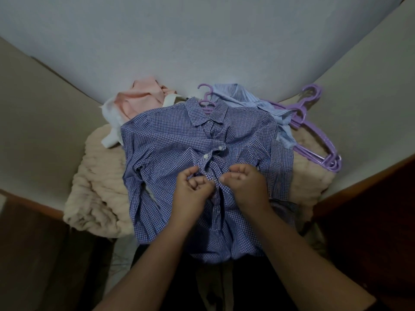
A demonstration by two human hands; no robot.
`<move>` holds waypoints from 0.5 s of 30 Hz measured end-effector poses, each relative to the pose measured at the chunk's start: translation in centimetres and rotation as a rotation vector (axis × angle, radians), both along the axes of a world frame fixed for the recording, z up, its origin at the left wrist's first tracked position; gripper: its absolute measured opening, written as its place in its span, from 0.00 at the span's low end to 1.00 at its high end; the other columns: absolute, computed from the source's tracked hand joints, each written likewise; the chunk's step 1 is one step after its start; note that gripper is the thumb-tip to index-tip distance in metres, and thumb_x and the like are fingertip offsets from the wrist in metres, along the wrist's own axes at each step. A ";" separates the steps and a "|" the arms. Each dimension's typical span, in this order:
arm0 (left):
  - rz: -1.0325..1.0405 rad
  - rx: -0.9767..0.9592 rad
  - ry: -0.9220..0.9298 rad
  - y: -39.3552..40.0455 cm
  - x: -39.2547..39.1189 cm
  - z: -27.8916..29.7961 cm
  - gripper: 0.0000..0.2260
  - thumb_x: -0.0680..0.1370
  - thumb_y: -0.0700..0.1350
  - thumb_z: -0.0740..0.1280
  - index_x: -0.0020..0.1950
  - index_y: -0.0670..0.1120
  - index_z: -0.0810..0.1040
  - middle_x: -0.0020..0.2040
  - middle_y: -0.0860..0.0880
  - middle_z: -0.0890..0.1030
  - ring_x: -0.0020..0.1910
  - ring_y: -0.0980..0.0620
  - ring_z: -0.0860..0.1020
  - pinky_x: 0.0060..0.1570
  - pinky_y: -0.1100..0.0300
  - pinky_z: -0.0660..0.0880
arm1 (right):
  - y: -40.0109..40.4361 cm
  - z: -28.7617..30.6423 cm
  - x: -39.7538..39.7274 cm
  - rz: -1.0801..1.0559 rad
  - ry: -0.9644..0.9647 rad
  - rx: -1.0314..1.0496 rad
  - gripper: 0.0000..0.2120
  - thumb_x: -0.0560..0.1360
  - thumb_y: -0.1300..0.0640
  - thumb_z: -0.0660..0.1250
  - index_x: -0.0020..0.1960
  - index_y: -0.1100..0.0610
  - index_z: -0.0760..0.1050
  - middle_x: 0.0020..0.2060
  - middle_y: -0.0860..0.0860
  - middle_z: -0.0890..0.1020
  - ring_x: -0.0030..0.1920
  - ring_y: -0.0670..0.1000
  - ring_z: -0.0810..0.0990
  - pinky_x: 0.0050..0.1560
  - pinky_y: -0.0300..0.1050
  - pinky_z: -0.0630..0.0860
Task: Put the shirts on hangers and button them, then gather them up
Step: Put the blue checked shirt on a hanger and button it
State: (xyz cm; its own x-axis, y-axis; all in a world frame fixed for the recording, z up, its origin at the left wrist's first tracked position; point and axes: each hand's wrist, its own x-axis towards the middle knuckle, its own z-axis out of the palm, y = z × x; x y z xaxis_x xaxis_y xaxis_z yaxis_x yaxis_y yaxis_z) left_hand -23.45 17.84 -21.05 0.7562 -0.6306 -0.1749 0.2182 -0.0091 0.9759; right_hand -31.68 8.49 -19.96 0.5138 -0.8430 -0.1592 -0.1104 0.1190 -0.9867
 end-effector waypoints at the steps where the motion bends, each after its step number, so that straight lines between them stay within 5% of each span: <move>1: -0.008 0.008 0.005 0.2 -0.2 0.0 0.19 0.74 0.32 0.69 0.60 0.47 0.68 0.40 0.49 0.78 0.38 0.54 0.77 0.47 0.54 0.77 | 0.3 -0.1 0.0 0.002 -0.003 0.001 0.11 0.71 0.67 0.71 0.50 0.58 0.72 0.36 0.47 0.80 0.38 0.42 0.79 0.35 0.27 0.74; 15: -0.046 0.108 -0.168 0.9 -0.6 0.1 0.19 0.73 0.36 0.72 0.58 0.51 0.70 0.41 0.52 0.83 0.38 0.57 0.80 0.43 0.65 0.78 | 1.1 -0.5 -0.1 -0.030 0.036 -0.025 0.09 0.73 0.66 0.69 0.50 0.60 0.72 0.37 0.48 0.79 0.38 0.42 0.78 0.32 0.25 0.72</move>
